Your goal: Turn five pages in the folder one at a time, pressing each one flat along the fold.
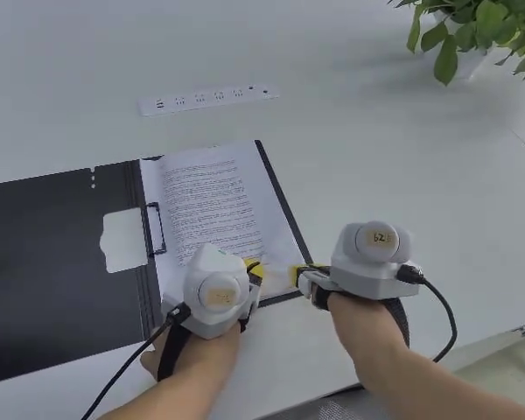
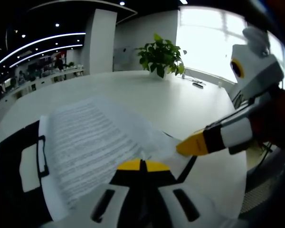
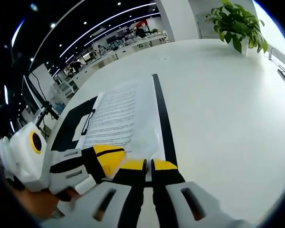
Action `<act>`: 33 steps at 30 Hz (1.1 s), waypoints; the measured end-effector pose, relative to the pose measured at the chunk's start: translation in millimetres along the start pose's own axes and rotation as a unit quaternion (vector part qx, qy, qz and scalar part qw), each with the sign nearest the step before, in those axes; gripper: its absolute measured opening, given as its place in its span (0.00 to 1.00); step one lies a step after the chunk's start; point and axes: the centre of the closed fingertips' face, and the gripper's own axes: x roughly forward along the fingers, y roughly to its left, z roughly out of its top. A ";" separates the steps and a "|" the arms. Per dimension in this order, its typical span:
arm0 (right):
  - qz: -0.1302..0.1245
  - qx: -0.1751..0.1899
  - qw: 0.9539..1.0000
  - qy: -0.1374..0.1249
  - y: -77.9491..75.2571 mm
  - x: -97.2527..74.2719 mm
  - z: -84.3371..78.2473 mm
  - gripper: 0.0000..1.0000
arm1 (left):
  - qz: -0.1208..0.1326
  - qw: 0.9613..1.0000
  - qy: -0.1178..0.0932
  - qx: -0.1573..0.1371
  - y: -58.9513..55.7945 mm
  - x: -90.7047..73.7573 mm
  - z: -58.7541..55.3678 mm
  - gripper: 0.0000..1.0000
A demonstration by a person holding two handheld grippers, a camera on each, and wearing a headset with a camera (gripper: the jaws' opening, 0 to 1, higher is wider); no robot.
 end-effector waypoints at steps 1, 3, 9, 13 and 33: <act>0.000 0.000 1.000 0.000 -0.5 0.1 -0.3 0.01 | 0.000 1.000 0.000 0.001 -0.1 0.0 0.0 0.00; 0.001 0.004 1.000 -0.001 -0.1 -0.6 -0.3 0.00 | 0.000 1.000 0.001 -0.005 0.0 -0.5 0.6 0.00; 0.002 0.008 1.000 -0.006 1.2 -2.1 0.3 0.00 | -0.001 1.000 0.001 -0.015 0.2 -0.2 0.5 0.00; 0.004 0.009 1.000 -0.013 1.6 -4.7 2.3 0.00 | -0.007 0.999 -0.002 -0.049 1.6 -1.6 1.9 0.00; 0.046 0.004 0.996 -0.072 40.6 -31.0 28.0 0.00 | -0.025 0.997 -0.019 -0.070 19.1 -48.9 19.2 0.07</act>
